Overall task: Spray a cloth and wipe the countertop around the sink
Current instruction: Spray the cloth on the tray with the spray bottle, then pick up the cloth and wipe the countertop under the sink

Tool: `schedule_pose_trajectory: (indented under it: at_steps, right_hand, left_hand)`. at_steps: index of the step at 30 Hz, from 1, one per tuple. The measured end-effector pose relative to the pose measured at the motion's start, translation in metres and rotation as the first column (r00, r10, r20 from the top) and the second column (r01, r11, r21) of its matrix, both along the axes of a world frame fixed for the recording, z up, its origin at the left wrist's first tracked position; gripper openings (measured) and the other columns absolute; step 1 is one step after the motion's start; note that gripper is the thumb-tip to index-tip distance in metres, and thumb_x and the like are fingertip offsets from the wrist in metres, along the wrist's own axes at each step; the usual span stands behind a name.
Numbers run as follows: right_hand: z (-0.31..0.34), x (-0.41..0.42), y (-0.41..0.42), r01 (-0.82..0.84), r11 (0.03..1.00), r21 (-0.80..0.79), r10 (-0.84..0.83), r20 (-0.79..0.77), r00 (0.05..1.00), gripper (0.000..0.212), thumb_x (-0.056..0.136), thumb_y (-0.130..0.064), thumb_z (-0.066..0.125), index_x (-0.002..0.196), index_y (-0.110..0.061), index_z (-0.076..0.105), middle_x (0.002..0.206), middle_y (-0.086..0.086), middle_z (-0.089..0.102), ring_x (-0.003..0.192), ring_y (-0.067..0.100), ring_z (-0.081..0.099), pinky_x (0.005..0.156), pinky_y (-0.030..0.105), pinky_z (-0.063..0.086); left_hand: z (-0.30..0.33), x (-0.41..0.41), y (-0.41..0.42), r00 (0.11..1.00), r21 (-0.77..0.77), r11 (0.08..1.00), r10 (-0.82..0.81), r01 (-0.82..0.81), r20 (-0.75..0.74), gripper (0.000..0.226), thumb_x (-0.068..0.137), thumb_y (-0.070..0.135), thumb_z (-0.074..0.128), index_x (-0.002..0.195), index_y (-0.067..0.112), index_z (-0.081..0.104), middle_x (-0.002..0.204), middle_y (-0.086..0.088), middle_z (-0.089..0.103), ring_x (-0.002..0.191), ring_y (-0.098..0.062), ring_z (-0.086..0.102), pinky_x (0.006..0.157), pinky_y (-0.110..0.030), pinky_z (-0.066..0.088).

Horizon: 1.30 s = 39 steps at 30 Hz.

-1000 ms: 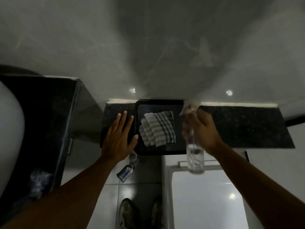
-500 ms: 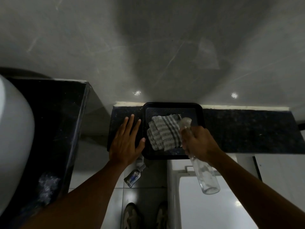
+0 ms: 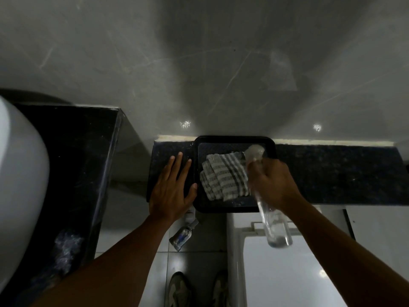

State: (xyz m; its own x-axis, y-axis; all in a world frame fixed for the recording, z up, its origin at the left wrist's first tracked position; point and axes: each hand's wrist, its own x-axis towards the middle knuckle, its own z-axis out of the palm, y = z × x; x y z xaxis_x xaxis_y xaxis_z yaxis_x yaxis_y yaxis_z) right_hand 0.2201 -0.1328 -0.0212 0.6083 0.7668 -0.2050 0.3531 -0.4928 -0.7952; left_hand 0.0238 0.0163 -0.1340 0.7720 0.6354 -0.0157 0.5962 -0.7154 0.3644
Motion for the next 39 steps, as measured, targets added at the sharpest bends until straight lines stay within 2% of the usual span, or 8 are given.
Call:
schedule_pose_trajectory:
  at_steps: [5, 9, 14, 20, 24, 26, 28, 39]
  right_hand:
    - [0.008, 0.034, 0.001, 0.076, 0.896, 0.437, -0.234, 0.321, 0.918, 0.015, 0.101, -0.022, 0.046, 0.105, -0.01, 0.055, 0.072, -0.003, 0.065, 0.061, 0.002, 0.066, 0.056, 0.007, 0.049]
    - [-0.008, 0.038, -0.002, 0.064, 0.895, 0.442, -0.235, 0.345, 0.909, 0.056, 0.1, -0.038, 0.043, 0.115, 0.014, 0.057, 0.076, 0.009, 0.067, 0.065, -0.002, 0.062, 0.06, 0.016, 0.053]
    - [-0.018, 0.039, -0.005, 0.038, 0.877, 0.478, -0.227, 0.344, 0.911, 0.073, 0.101, -0.048, 0.033, 0.109, 0.02, 0.061, 0.074, 0.004, 0.063, 0.073, -0.018, 0.06, 0.065, 0.0, 0.042]
    - [-0.017, 0.042, -0.019, 0.081, 0.916, 0.394, -0.226, 0.339, 0.913, 0.09, 0.097, -0.062, 0.031, 0.098, 0.024, 0.058, 0.064, -0.021, 0.05, 0.062, -0.017, 0.058, 0.055, -0.001, 0.04]
    - [-0.022, 0.032, -0.033, 0.204, 0.897, 0.392, -0.333, 0.296, 0.895, 0.079, 0.091, -0.048, 0.054, 0.144, 0.005, 0.031, 0.119, 0.005, 0.063, 0.115, -0.002, 0.057, 0.102, 0.024, 0.045]
    - [-0.037, 0.001, -0.05, 0.348, 0.843, 0.409, -0.506, 0.389, 0.77, 0.079, 0.086, -0.045, 0.056, 0.145, 0.0, 0.031, 0.141, 0.016, 0.045, 0.135, 0.025, 0.041, 0.113, 0.048, 0.033]
    - [-0.051, -0.049, -0.065, 0.509, 0.745, 0.432, -0.659, 0.351, 0.666, 0.065, 0.089, -0.039, 0.056, 0.141, -0.005, 0.037, 0.143, 0.017, 0.04, 0.136, 0.029, 0.035, 0.114, 0.049, 0.029]
    - [-0.063, -0.051, 0.012, 0.341, 0.94, 0.016, -0.325, 0.34, 0.882, 0.023, 0.099, -0.018, 0.052, 0.115, -0.006, 0.065, 0.125, 0.013, 0.065, 0.118, 0.026, 0.06, 0.105, 0.041, 0.045]
  left_hand:
    - [-0.003, -0.001, 0.001, 1.0, -0.003, 1.0, 0.002, -0.002, -0.003, 0.065, 0.095, 0.057, 0.017, 0.149, 0.022, 0.026, 0.162, -0.008, 0.018, 0.15, -0.025, 0.01, 0.117, -0.052, 0.026]
    - [-0.003, 0.0, 0.0, 1.0, 0.009, 1.0, -0.003, 0.003, -0.009, 0.063, 0.095, 0.055, 0.02, 0.148, 0.022, 0.028, 0.161, -0.008, 0.018, 0.149, -0.025, 0.011, 0.116, -0.052, 0.028]
    - [-0.004, 0.0, 0.001, 0.999, 0.013, 1.0, -0.006, 0.007, -0.038, 0.065, 0.094, 0.056, 0.017, 0.149, 0.022, 0.027, 0.162, -0.007, 0.017, 0.15, -0.025, 0.01, 0.116, -0.053, 0.028]
    - [-0.004, -0.001, 0.001, 0.999, 0.009, 1.0, -0.009, 0.009, -0.037, 0.065, 0.095, 0.057, 0.015, 0.149, 0.022, 0.027, 0.162, -0.008, 0.019, 0.15, -0.025, 0.011, 0.115, -0.054, 0.029]
    - [-0.001, -0.001, 0.0, 1.0, 0.0, 1.0, -0.024, 0.024, 0.002, 0.07, 0.095, 0.06, 0.015, 0.151, 0.019, 0.024, 0.162, -0.008, 0.017, 0.15, -0.024, 0.009, 0.118, -0.053, 0.024]
    - [0.005, 0.001, -0.007, 0.996, -0.047, 0.999, 0.026, -0.022, 0.087, 0.068, 0.096, 0.057, 0.025, 0.151, 0.017, 0.023, 0.162, -0.008, 0.016, 0.15, -0.026, 0.007, 0.119, -0.053, 0.02]
    - [0.011, 0.003, -0.022, 0.977, -0.06, 0.994, 0.098, -0.088, 0.187, 0.062, 0.097, 0.048, 0.034, 0.149, 0.016, 0.026, 0.161, -0.01, 0.02, 0.15, -0.029, 0.009, 0.119, -0.052, 0.019]
    - [0.014, 0.012, -0.057, 0.986, 0.11, 0.983, -0.137, 0.146, -0.09, 0.055, 0.101, 0.038, 0.023, 0.146, 0.009, 0.032, 0.157, -0.009, 0.03, 0.148, -0.032, 0.016, 0.118, -0.053, 0.023]
